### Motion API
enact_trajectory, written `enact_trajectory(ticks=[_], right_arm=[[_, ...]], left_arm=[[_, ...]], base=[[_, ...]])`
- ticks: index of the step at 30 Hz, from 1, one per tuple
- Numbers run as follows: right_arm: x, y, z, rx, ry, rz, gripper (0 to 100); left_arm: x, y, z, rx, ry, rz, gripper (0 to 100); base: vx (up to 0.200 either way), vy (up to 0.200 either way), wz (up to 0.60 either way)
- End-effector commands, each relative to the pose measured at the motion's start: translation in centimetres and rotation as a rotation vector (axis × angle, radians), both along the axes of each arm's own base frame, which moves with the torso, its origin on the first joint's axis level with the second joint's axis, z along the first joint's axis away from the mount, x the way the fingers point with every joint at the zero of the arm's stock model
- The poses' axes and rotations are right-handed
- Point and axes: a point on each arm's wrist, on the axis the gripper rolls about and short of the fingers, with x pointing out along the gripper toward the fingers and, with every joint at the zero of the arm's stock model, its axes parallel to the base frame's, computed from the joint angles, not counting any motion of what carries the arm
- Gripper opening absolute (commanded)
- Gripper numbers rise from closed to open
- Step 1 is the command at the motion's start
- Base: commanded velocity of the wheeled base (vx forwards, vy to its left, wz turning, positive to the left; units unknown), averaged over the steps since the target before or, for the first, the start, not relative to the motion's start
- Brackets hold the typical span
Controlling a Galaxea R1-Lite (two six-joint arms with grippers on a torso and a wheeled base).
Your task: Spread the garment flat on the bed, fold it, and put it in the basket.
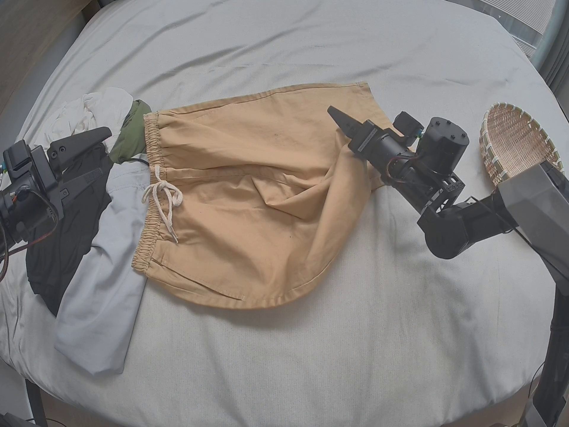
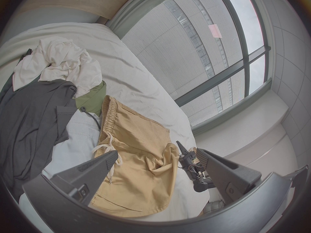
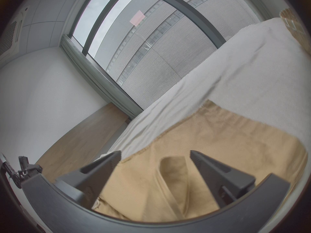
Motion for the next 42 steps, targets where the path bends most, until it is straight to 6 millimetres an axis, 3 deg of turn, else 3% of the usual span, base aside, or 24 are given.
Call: enact_trajectory(ticks=[1,2,3,7,12,14,15,17,24,30,36,42], right_arm=[[-3.7,-3.1,3.5,0.015,-0.025,-0.039,100],[-3.7,-3.1,3.5,0.015,-0.025,-0.039,100],[-5.1,-4.4,3.0,-0.003,0.01,-0.055,100],[-7.0,-6.9,1.3,-0.041,0.084,-0.096,100],[-8.1,-9.6,0.3,-0.086,0.118,-0.161,100],[-8.1,-9.6,0.3,-0.086,0.118,-0.161,100],[-8.6,-11.0,-0.3,-0.139,0.124,-0.16,100],[-9.2,-11.8,-1.3,-0.184,0.146,-0.15,100],[-11.5,-11.9,-4.5,-0.31,0.212,0.004,100],[-12.0,-11.7,-5.4,-0.408,0.169,0.14,100],[-9.8,-11.0,-7.7,-0.48,0.178,0.148,100],[-7.7,-9.7,-7.8,-0.475,0.137,0.166,100]], left_arm=[[-0.1,0.0,-0.3,0.0,0.009,0.001,100],[-0.1,0.0,-0.3,0.0,0.009,0.001,100],[-0.2,0.0,-0.3,0.0,0.009,0.001,100],[-0.2,0.0,-0.6,0.0,0.015,0.001,100],[-0.3,0.0,-0.8,-0.001,0.008,0.004,100],[-0.3,0.0,-0.8,-0.001,0.008,0.004,100],[-0.3,0.0,-0.9,-0.001,0.008,0.002,100],[-0.3,0.0,-1.1,-0.001,0.013,0.002,100],[-0.3,0.0,-1.3,-0.002,0.019,0.002,100],[-0.4,0.0,-1.2,-0.002,0.017,0.004,100],[-0.4,0.0,-1.3,-0.003,0.018,0.004,100],[-0.5,0.0,-1.0,-0.019,0.009,0.003,100]], base=[[0.0,0.0,0.0],[0.0,0.0,0.0],[0.0,0.0,0.0],[0.0,0.0,0.0],[0.0,0.0,0.0],[0.0,0.0,0.0],[0.0,0.0,0.0],[0.0,0.0,0.0],[0.0,0.0,0.0],[0.0,0.0,0.0],[0.0,0.0,0.0],[0.0,0.0,0.0]])
